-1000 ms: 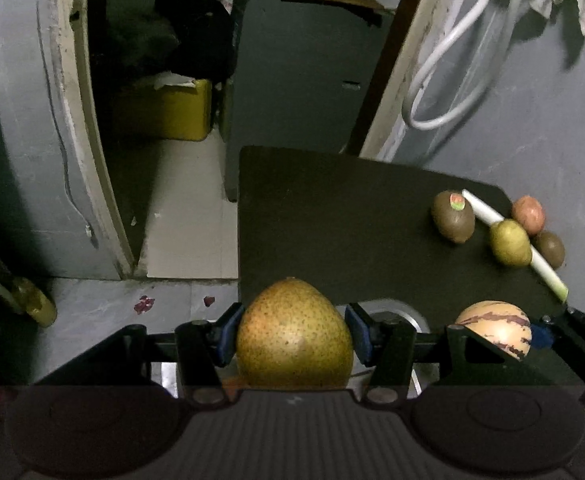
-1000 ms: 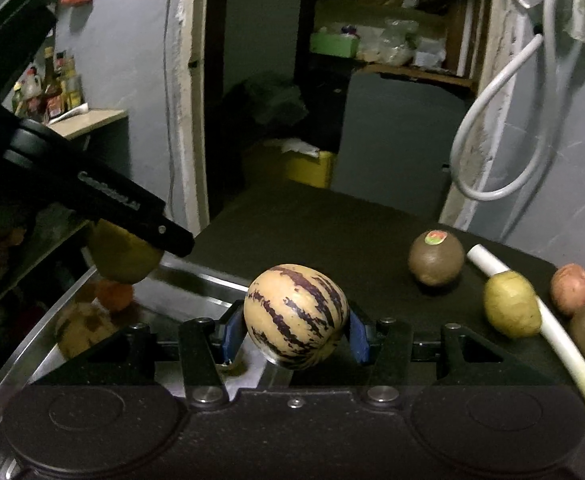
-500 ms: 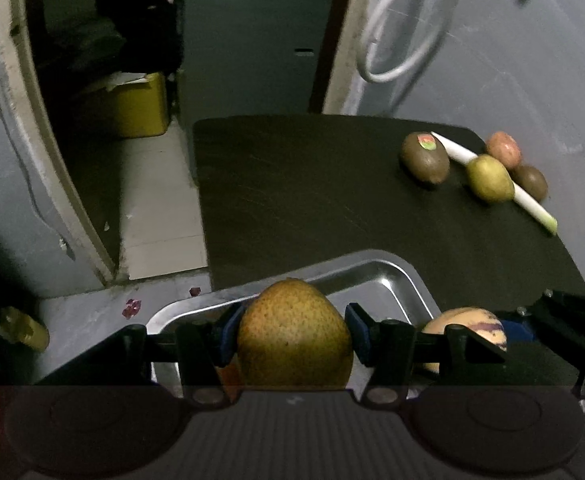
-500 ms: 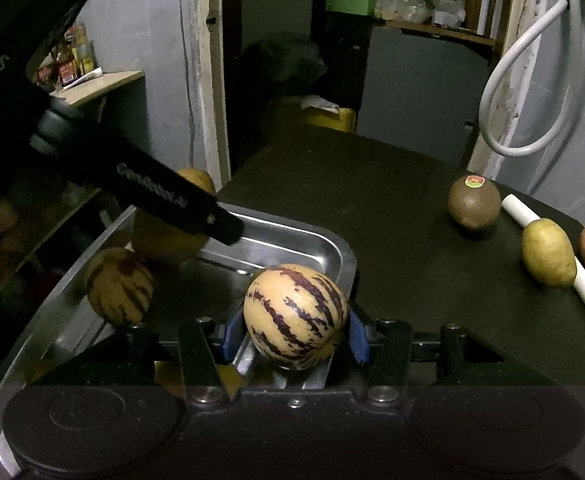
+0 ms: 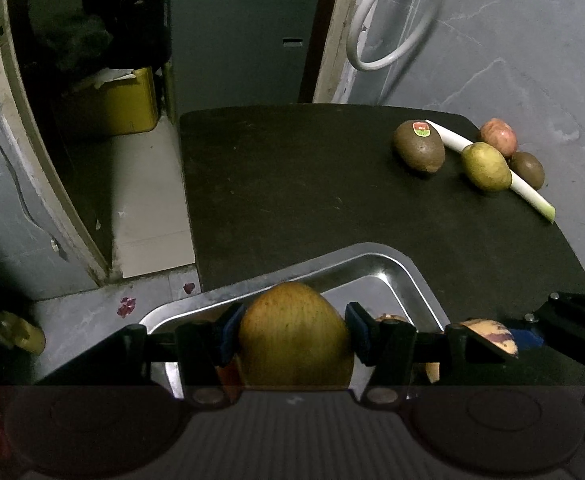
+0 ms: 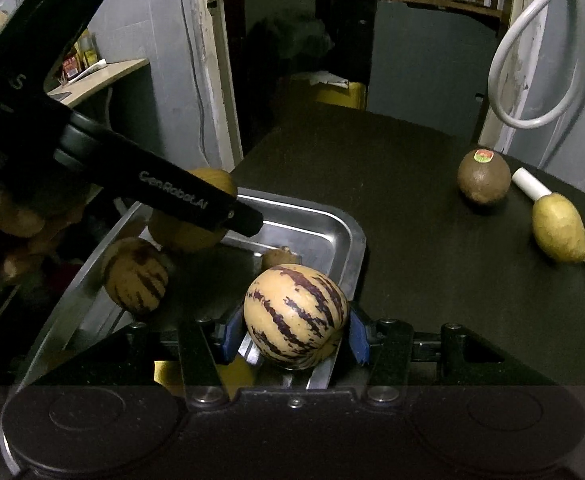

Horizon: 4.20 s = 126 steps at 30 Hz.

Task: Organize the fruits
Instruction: 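Carry the melon and pear over the metal tray and open both grippers, then lift both tools up and away from the filled tray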

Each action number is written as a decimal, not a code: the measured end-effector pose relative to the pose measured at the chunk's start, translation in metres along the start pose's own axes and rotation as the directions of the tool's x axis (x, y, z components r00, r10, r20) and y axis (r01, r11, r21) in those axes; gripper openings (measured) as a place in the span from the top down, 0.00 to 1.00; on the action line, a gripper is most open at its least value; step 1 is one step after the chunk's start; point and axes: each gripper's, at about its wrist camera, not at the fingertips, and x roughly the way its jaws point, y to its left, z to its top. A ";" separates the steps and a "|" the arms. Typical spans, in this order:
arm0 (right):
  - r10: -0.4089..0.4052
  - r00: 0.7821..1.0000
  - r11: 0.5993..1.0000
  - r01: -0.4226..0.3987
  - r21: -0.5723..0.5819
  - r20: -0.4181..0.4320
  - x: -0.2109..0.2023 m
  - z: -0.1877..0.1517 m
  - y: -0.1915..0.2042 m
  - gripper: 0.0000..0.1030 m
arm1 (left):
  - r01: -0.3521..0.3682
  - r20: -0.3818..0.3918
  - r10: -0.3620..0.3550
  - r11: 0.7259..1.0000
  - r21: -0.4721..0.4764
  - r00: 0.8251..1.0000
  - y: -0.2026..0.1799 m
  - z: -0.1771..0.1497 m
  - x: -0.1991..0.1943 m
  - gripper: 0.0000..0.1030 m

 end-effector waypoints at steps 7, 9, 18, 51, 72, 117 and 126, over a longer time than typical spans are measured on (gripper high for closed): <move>0.002 0.998 0.999 0.001 0.051 -0.056 -0.004 0.002 -0.005 0.48 | -0.008 -0.023 0.009 0.999 0.049 1.000 -0.007 0.002 0.008 0.43; 0.004 0.998 0.999 0.000 0.043 -0.070 -0.003 0.004 -0.005 0.48 | -0.012 -0.030 0.014 0.999 0.052 0.999 -0.007 0.002 0.011 0.43; -0.004 0.991 0.999 0.000 -0.035 -0.135 0.007 0.017 0.000 0.47 | -0.001 -0.061 0.000 1.000 -0.016 0.998 0.001 0.005 0.016 0.41; -0.065 0.997 0.988 0.057 0.144 0.050 -0.070 -0.011 0.004 0.09 | 0.073 0.083 -0.049 0.941 -0.329 0.995 0.036 0.003 -0.076 0.01; -0.354 0.918 0.866 0.250 0.433 0.178 -0.215 -0.103 0.056 0.01 | 0.050 0.181 -0.007 0.972 -0.230 0.983 0.019 -0.115 -0.177 0.01; -0.581 0.814 0.591 0.426 0.685 -0.006 -0.203 -0.136 0.135 0.01 | 0.069 0.028 -0.072 0.993 0.099 0.997 0.081 -0.133 -0.196 0.01; -0.592 0.804 0.585 0.476 0.657 -0.056 -0.196 -0.093 0.125 0.01 | 0.163 0.009 -0.166 0.973 0.165 0.986 0.096 -0.079 -0.167 0.01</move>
